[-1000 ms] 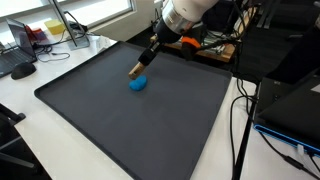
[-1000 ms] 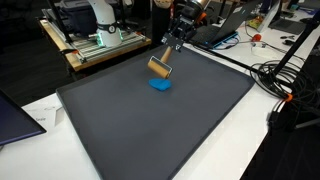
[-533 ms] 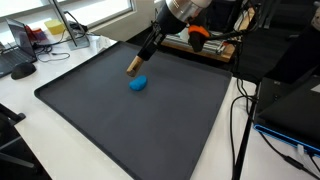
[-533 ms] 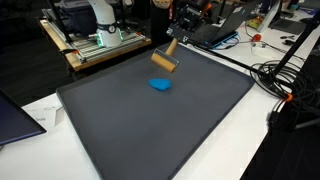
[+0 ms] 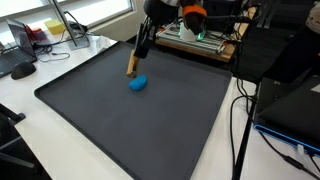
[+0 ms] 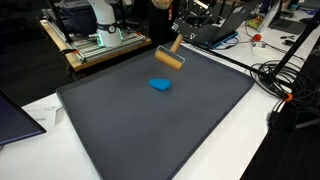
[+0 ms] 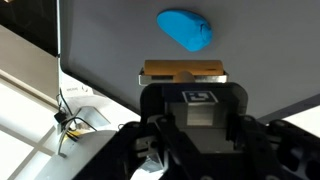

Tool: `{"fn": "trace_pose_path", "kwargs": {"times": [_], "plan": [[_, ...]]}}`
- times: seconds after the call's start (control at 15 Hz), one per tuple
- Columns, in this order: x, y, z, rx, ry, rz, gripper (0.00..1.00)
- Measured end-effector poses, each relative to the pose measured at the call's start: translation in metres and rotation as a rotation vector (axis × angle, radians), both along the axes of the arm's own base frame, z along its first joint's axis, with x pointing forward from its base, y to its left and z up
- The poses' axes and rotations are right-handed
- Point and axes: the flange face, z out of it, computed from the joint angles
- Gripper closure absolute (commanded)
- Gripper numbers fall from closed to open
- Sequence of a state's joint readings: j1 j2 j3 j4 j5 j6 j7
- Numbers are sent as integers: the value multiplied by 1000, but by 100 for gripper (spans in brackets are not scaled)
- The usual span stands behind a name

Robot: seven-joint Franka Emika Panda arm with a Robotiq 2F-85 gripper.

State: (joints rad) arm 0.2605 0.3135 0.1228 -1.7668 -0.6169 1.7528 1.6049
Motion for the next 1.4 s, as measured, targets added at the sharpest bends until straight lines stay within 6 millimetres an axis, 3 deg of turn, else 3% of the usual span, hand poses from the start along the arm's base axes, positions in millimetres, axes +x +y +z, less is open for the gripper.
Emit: {"fn": "trace_pose_path", "kwargs": {"times": [0.67,1.4], "plan": [[47,-56,21,224,280,239,78],[85,-97,35,394,439,528,78]]}}
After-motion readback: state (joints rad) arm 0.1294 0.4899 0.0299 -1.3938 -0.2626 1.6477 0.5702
